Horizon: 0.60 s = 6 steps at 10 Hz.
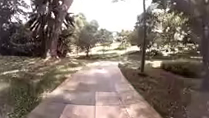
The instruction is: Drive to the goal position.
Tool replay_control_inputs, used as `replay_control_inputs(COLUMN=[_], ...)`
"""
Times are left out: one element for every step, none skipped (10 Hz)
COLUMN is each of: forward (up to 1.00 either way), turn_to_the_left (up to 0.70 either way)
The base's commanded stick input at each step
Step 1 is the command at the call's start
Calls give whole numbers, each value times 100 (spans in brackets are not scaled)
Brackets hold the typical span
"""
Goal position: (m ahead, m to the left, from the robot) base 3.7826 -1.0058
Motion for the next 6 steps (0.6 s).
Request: replay_control_inputs(forward=[45, 45, 45, 45, 45, 45], turn_to_the_left=[0, 0, 0, 0, 0, 0])
